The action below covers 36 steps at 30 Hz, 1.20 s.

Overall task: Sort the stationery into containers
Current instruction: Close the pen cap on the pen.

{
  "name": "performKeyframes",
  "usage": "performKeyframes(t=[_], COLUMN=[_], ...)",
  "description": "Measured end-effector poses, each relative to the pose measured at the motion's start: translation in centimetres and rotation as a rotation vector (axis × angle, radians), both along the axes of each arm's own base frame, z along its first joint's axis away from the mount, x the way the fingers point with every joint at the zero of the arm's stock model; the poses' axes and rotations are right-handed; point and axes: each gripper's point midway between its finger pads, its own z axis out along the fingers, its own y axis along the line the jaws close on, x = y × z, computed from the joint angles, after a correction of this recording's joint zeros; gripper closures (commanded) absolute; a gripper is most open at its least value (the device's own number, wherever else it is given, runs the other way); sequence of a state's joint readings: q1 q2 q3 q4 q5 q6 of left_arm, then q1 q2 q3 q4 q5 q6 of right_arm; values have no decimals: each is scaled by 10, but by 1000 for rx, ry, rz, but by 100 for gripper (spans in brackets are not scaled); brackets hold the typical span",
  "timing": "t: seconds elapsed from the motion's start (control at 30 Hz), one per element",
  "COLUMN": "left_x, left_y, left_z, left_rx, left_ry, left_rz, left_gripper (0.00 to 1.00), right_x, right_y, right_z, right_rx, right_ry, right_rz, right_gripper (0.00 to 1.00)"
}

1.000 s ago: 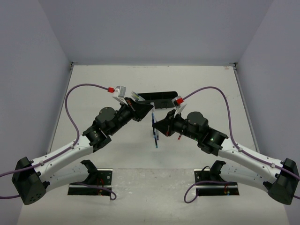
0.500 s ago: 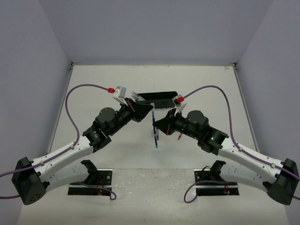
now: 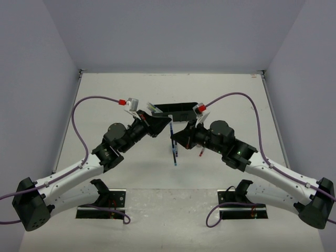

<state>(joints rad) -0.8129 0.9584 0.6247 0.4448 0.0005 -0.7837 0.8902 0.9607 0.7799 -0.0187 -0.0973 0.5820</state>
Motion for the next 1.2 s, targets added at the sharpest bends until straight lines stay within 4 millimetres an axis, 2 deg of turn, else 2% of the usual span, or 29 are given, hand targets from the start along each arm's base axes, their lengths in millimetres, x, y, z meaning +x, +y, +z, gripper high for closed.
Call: performKeyframes(t=[0.13,0.2,0.3,0.37,0.53,0.63,0.7,0.9,1.03,1.2], left_x=[-1,-1,-3,-4,-11,-14,-16,-26,-34,-51], left_y=[0,0,0,-1,-4,-6,-7,-13,-15,-19], left_z=[5,7,9,9,5,6,8,16,22,25], left_rx=[-15,-20,-24,-21,2,2,0,-7,-23,-44], left_ry=[-14,-19,-27,-31,-31,-38,-46,-100,-154,-216], left_rz=[-3,-5,-13,-23,-59,-80,-96,-162,-205,-295], left_gripper=[99,94,74,71,76,94,98,100,100,100], right_x=[0,0,-1,-1,-2,-4,-4,-8,-14,-18], right_y=[0,0,1,1,3,2,2,1,1,5], right_z=[5,7,7,9,20,24,24,29,35,41], right_rx=[10,12,2,-3,19,23,23,35,50,72], right_ry=[-8,-18,-46,-68,-124,-138,-141,-154,-167,-191], right_rz=[-2,2,21,36,63,70,73,90,114,151], right_gripper=[100,100,100,100,100,100,100,98,76,73])
